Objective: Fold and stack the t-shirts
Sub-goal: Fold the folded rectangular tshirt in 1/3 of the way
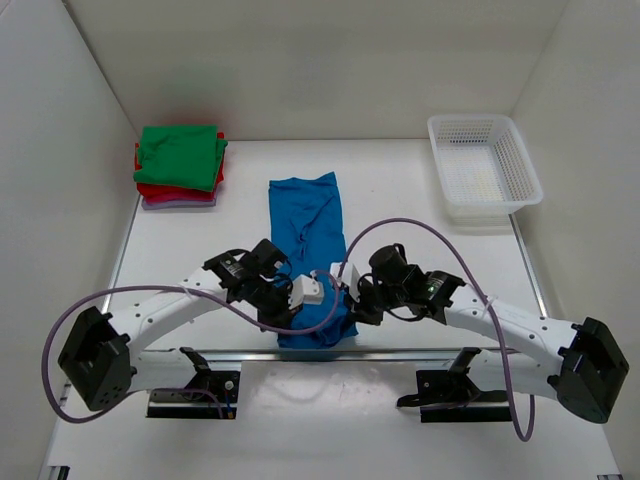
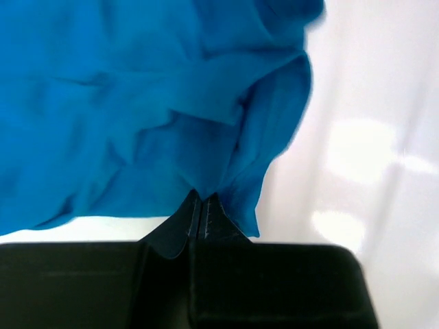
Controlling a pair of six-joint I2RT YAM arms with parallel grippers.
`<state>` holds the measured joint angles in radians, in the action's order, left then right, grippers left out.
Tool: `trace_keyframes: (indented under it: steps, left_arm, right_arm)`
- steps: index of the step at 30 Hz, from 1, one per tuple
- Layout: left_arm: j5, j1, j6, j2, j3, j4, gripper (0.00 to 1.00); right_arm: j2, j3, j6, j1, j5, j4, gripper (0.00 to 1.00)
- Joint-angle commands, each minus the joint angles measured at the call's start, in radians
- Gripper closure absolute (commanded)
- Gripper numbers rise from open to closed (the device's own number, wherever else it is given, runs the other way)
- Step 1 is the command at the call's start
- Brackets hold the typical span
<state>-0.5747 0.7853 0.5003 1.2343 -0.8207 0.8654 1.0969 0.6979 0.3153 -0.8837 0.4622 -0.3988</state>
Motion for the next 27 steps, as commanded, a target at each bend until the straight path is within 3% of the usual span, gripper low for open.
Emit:
trace_keyframes:
  steps: [1,8,27]
  left_arm:
    - [-0.016,-0.038,-0.103,-0.05,0.0,-0.124,1.0]
    - [0.077,-0.083,-0.192,-0.073,0.023,-0.226,1.0]
    - [0.157,-0.273,-0.359,-0.102,0.051,-0.379,1.0]
  right_arm:
    - [0.018,0.029,0.008,0.009,0.023,0.037,1.0]
    - [0.032,0.06,0.01,0.075,0.047,0.081,1.0]
    - [0.181,0.176,0.05,0.248,0.056,0.196,1.0]
